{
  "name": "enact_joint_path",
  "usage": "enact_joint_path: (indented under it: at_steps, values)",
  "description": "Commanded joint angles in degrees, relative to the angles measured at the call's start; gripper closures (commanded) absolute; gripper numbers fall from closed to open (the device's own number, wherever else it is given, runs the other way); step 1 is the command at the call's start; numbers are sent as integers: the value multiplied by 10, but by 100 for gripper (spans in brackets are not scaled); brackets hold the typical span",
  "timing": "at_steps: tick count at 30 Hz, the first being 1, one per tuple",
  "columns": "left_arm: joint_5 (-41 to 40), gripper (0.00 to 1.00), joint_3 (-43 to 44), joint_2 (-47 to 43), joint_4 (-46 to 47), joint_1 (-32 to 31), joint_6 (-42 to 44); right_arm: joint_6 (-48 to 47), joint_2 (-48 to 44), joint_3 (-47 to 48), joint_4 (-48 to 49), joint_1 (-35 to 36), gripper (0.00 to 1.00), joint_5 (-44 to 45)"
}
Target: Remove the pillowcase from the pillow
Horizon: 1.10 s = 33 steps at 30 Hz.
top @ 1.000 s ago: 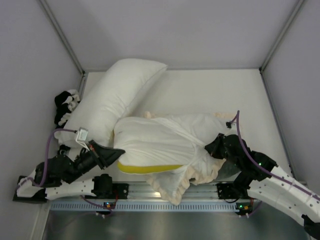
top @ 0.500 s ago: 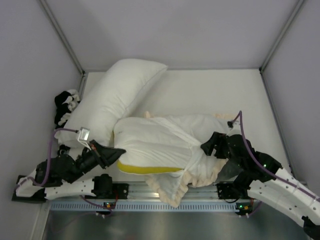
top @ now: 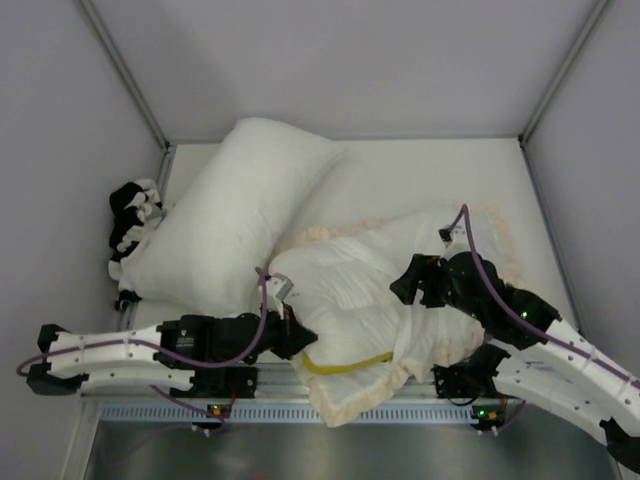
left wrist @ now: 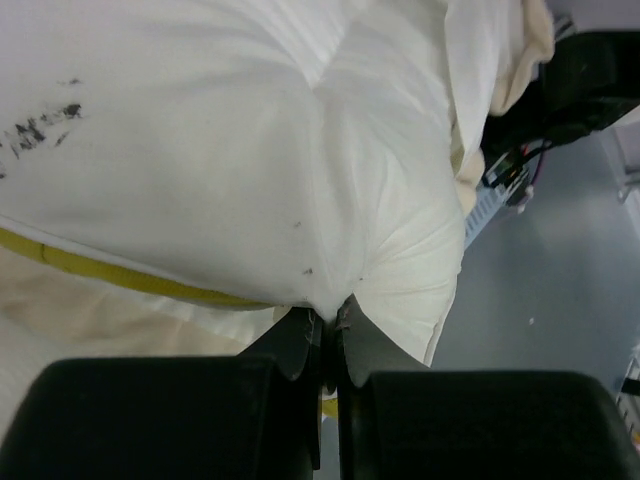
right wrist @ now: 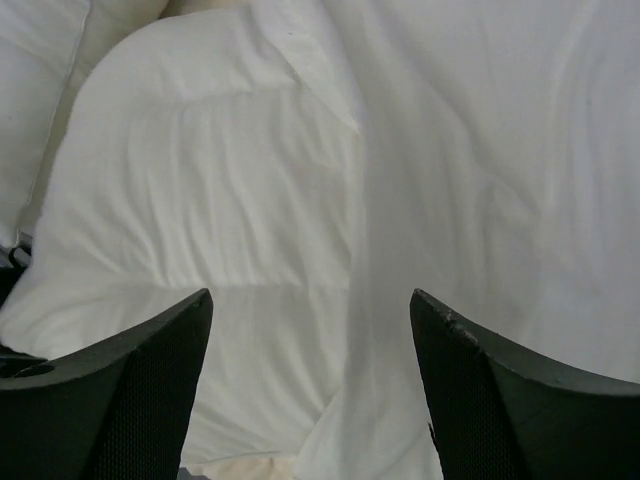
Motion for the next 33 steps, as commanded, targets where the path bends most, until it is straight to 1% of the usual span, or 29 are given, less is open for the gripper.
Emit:
enact_joint_path:
  at_steps: [1, 5, 6, 8, 9, 11, 12, 14, 15, 20, 25, 32, 33]
  values:
    - [73, 100, -40, 18, 113, 3, -9, -37, 47, 46, 55, 1, 24, -37]
    - [110, 100, -79, 0, 128, 3, -20, -82, 145, 81, 73, 0, 24, -47]
    - [113, 100, -86, -6, 128, 3, -27, -101, 192, 103, 73, 0, 24, -33]
    - [124, 100, -108, -31, 127, 3, -35, -127, 234, 125, 72, -1, 24, -9]
    - [126, 100, -115, -40, 127, 3, -45, -134, 272, 148, 72, -1, 24, 23]
    - [131, 100, -134, -67, 127, 3, -55, -152, 307, 184, 72, -2, 24, 55]
    - [131, 100, -140, -75, 126, 3, -63, -157, 343, 197, 72, -3, 24, 71]
    - [133, 100, -152, -94, 126, 3, -69, -173, 380, 224, 72, -9, 24, 71]
    - [134, 100, -156, -97, 127, 4, -74, -178, 417, 250, 72, -11, 24, 64]
    - [138, 100, -162, -94, 127, 3, -78, -198, 520, 326, 71, -15, 24, 57]
    - [141, 100, -157, -90, 128, 4, -76, -202, 573, 350, 67, -17, 26, 61]
    - [141, 100, -155, -104, 127, 3, -74, -190, 608, 312, 68, -36, 31, 83]
    - [141, 100, -155, -104, 127, 3, -75, -187, 610, 307, 68, -38, 33, 89]
